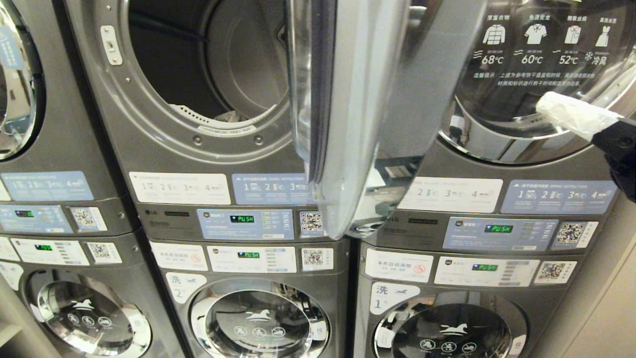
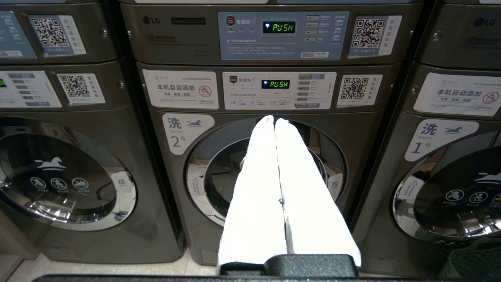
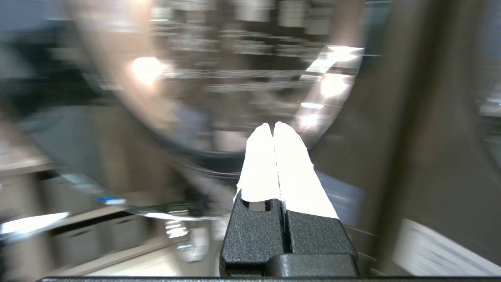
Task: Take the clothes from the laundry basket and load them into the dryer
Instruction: Close the dryer
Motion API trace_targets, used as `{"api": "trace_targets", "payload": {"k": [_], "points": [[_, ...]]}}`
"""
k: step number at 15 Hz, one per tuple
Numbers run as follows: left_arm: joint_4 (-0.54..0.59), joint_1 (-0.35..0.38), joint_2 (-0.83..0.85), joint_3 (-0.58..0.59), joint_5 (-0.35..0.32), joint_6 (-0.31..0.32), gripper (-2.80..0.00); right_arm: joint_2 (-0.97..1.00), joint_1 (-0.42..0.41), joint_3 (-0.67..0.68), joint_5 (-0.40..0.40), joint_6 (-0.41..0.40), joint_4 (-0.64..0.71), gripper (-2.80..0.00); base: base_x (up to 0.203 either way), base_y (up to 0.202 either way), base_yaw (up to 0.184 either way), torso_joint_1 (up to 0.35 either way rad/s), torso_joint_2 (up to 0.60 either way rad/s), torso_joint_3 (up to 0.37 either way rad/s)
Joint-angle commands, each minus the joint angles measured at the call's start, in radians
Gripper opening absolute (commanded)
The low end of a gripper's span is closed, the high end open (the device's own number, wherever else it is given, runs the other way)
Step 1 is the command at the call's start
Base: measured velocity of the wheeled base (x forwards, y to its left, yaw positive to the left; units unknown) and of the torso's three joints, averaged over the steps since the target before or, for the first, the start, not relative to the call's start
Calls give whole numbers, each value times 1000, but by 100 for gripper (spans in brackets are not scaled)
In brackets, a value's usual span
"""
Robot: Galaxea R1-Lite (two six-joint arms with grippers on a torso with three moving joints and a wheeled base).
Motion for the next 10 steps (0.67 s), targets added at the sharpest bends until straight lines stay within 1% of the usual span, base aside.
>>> {"api": "trace_targets", "payload": {"k": [1,3,5,7,10], "points": [[0,0,-3,1,0,0,-280,70,130,-38,3,2,-6,-280,0,0,0,0,0,0],[0,0,-3,0,2,-1,-280,126,277,-73,-4,-1,-7,-280,0,0,0,0,0,0],[0,0,-3,0,2,-1,-280,211,379,-148,-18,-8,-7,-280,0,0,0,0,0,0],[0,0,-3,1,3,-1,-280,289,456,-241,-30,-13,-7,-280,0,0,0,0,0,0],[-1,0,-3,1,7,-4,-280,399,531,-353,-35,-26,-7,-280,0,0,0,0,0,0]]}}
